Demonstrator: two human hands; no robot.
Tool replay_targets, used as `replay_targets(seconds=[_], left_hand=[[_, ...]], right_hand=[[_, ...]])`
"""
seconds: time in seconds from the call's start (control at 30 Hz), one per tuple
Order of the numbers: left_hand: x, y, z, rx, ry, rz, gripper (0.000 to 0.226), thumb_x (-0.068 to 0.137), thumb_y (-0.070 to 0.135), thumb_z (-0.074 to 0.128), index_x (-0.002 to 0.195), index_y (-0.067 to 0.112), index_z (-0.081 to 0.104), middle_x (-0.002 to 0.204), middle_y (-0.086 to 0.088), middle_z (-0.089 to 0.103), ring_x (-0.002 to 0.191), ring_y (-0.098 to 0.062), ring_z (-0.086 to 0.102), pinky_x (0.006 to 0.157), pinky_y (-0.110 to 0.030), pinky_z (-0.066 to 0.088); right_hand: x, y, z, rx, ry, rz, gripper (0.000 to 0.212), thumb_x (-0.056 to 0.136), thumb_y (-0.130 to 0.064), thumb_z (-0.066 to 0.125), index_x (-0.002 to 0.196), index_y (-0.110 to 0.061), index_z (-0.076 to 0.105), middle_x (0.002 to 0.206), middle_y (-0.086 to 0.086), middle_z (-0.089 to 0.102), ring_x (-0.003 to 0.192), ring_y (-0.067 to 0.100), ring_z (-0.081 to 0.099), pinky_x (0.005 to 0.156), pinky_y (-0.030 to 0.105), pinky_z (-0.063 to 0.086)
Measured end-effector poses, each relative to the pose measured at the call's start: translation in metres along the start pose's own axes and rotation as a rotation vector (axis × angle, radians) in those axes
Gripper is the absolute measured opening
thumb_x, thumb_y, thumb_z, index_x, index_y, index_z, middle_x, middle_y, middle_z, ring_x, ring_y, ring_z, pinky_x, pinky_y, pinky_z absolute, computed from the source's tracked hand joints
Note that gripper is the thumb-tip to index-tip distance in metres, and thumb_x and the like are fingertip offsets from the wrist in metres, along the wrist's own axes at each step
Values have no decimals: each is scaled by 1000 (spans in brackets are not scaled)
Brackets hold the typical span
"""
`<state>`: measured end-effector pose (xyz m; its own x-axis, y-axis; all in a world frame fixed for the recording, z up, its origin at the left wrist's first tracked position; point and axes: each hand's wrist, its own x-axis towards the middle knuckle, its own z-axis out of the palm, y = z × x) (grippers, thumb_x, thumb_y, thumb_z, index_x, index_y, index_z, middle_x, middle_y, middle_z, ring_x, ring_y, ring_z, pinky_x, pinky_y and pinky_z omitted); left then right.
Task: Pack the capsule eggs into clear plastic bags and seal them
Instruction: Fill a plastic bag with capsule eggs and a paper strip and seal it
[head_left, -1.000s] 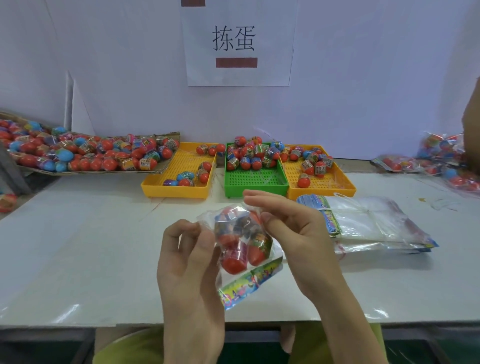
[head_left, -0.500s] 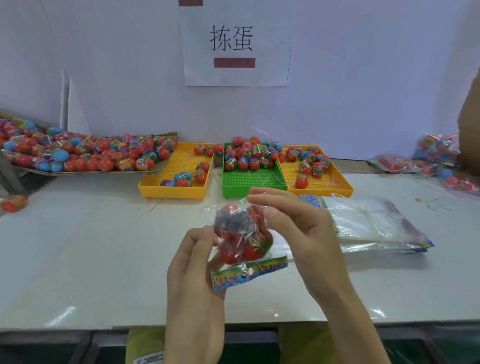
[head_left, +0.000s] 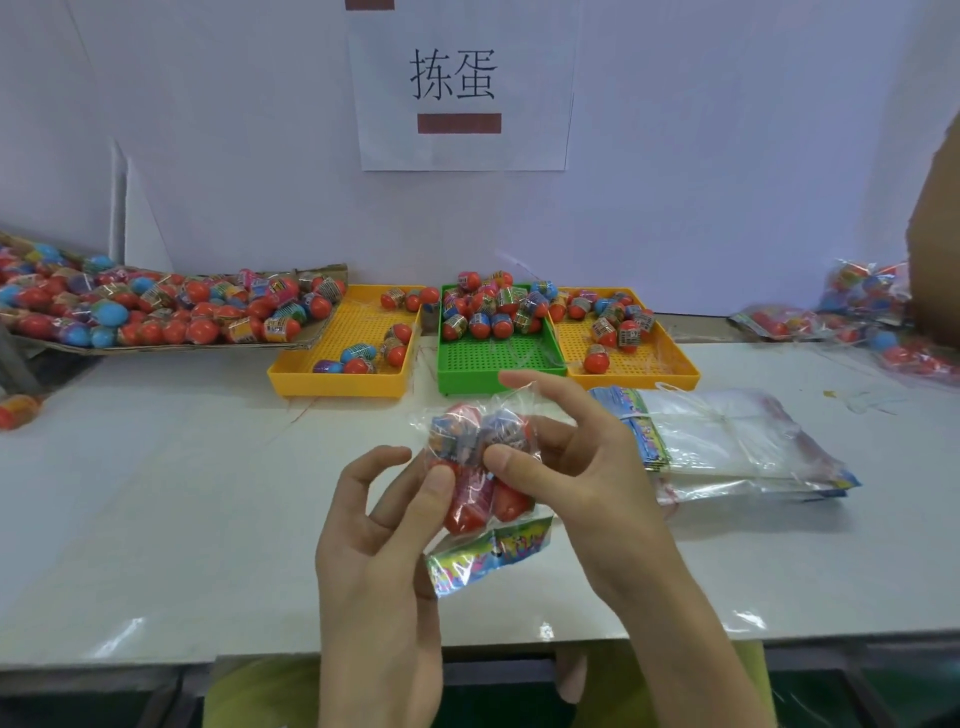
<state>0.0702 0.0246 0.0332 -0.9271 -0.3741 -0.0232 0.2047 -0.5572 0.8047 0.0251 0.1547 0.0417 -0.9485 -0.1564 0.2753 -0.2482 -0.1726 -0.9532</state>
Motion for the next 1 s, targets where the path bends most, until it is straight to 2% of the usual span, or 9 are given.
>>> replay_targets(seconds=[0.1, 0.23, 0.37, 0.5, 0.6, 0.7, 0.8, 0.83, 1.0], left_hand=[[-1, 1, 0, -16, 35, -12, 47, 57, 28, 77, 102, 21, 68, 97, -14, 78, 79, -26, 77, 50, -26, 57], [-1, 3, -1, -24, 67, -8, 31, 66, 25, 73, 97, 23, 69, 96, -12, 78, 76, -23, 77, 48, -26, 56], [-3, 4, 0, -63, 33, -33, 18, 63, 21, 74, 81, 23, 73, 95, -16, 77, 75, -26, 75, 51, -29, 58], [-3, 9, -3, -92, -44, -88, 17, 55, 23, 76, 72, 24, 74, 93, -15, 77, 75, -26, 75, 55, -31, 61], [-3, 9, -4, -121, -77, -144, 16, 54, 22, 75, 70, 20, 73, 91, -14, 76, 73, -25, 74, 55, -30, 61], [-3, 8, -3, -117, -55, -150, 13, 55, 22, 75, 67, 19, 72, 89, -13, 75, 71, -24, 74, 55, -30, 61], [-3, 6, -2, -76, -52, -142, 9, 56, 21, 74, 64, 18, 72, 86, -13, 74, 71, -23, 74, 52, -29, 59], [-3, 5, -1, -61, -54, -138, 12, 52, 22, 76, 63, 17, 72, 85, -12, 74, 71, -22, 73, 53, -28, 59], [-5, 3, 0, -40, -55, -146, 12, 48, 24, 76, 59, 18, 74, 77, -9, 75, 65, -19, 73, 52, -29, 60]], right_hand=[[1, 0, 0, 32, -37, 39, 45, 84, -9, 77, 123, -30, 65, 97, 10, 76, 91, 27, 75, 71, 33, 61], [1, -1, -4, 99, -68, 161, 31, 79, -33, 76, 109, -39, 71, 106, 5, 76, 98, 23, 74, 80, 39, 61], [1, -2, -7, 48, -49, 125, 22, 78, -31, 80, 99, -27, 76, 93, 8, 78, 81, 20, 74, 68, 27, 57], [2, 0, -11, 137, -78, 135, 14, 76, -22, 78, 90, -26, 78, 84, 5, 76, 75, 17, 72, 62, 30, 59], [3, 4, -13, 172, -95, 149, 14, 78, -21, 76, 92, -21, 76, 88, 7, 74, 78, 18, 70, 65, 29, 58], [3, 4, -13, 112, -115, 170, 31, 83, -26, 74, 113, -20, 69, 104, 7, 75, 92, 20, 72, 74, 30, 57], [3, 2, -14, 55, -169, 189, 59, 75, -39, 80, 129, -30, 60, 119, 6, 72, 106, 25, 71, 86, 39, 59], [3, 1, -13, 24, -180, 170, 59, 72, -39, 82, 127, -32, 61, 118, 6, 73, 105, 26, 72, 86, 39, 59], [1, -3, -3, 46, -127, 71, 30, 72, -20, 86, 98, -26, 72, 95, 5, 77, 87, 22, 75, 70, 26, 58]])
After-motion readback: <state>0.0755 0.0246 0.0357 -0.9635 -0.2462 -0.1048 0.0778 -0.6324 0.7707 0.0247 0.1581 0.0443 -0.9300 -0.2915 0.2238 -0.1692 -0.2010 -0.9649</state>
